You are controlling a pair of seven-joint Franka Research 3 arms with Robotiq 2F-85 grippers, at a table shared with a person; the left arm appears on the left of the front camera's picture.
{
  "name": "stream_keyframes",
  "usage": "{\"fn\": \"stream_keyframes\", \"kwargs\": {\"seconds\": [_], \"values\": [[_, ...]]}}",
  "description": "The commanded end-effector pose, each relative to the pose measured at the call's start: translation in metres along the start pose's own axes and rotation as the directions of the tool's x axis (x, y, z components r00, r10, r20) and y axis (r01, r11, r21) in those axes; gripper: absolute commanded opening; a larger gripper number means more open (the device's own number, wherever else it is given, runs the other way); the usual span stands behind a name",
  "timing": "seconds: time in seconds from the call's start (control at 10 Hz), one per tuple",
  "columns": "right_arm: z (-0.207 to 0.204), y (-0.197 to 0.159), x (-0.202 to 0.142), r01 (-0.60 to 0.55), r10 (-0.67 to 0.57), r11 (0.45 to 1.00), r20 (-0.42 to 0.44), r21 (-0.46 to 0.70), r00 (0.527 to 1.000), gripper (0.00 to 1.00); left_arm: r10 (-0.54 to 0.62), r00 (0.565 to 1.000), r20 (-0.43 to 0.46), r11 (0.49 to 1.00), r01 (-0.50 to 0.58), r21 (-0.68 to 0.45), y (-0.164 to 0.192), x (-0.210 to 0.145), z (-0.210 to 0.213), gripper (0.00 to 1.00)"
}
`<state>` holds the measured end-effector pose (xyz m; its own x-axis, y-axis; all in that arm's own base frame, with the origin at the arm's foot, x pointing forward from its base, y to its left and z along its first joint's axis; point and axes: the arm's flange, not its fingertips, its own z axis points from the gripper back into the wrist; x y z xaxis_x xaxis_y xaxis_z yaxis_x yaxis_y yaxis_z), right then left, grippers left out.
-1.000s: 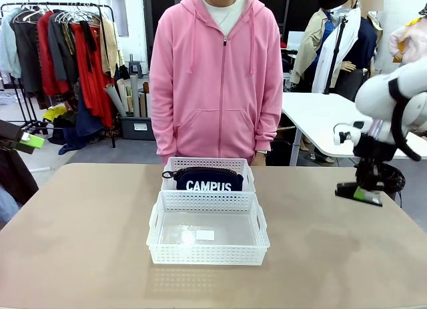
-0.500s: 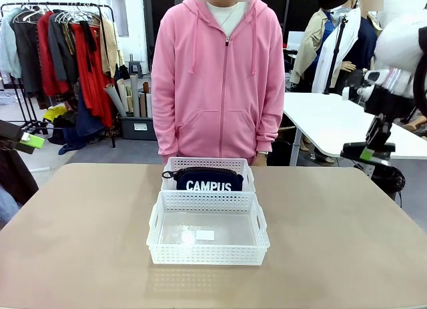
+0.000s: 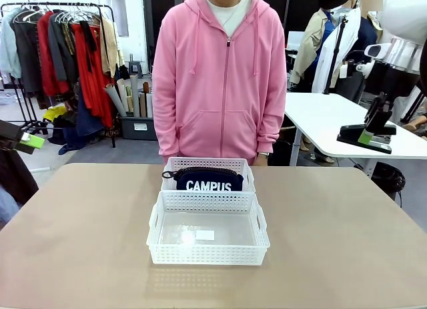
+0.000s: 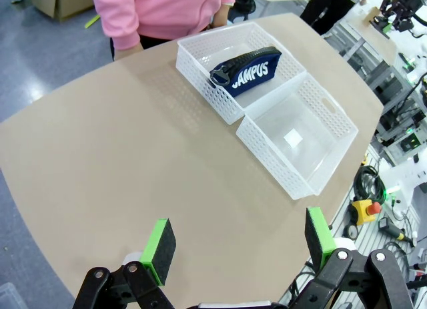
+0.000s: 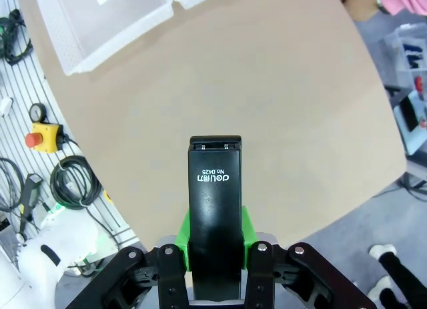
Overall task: Distribute items into two baskets.
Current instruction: Pick up the Stapler that the person points to, then place the picked Stapler into the Organizing basket as instructed by the person.
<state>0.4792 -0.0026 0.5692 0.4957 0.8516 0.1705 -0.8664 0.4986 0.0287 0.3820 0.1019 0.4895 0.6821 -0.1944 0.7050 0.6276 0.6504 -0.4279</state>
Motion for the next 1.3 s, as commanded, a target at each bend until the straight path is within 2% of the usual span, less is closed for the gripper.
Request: {"fn": "stream_keyframes", "kwargs": {"seconds": [0.0, 1.2], "values": [[0.0016, -0.0010, -0.0020, 0.003, -0.003, 1.000, -0.001, -0.007, 1.000, 0.00, 0.001, 1.000, 0.001, 1.000, -0.001, 0.001, -0.0003, 0.0001, 0.0009, 1.00], [0.0016, -0.0010, -0.0020, 0.003, -0.003, 1.000, -0.001, -0.007, 1.000, 0.00, 0.001, 1.000, 0.001, 1.000, -0.001, 0.001, -0.0003, 0.0001, 0.0009, 1.00]]}}
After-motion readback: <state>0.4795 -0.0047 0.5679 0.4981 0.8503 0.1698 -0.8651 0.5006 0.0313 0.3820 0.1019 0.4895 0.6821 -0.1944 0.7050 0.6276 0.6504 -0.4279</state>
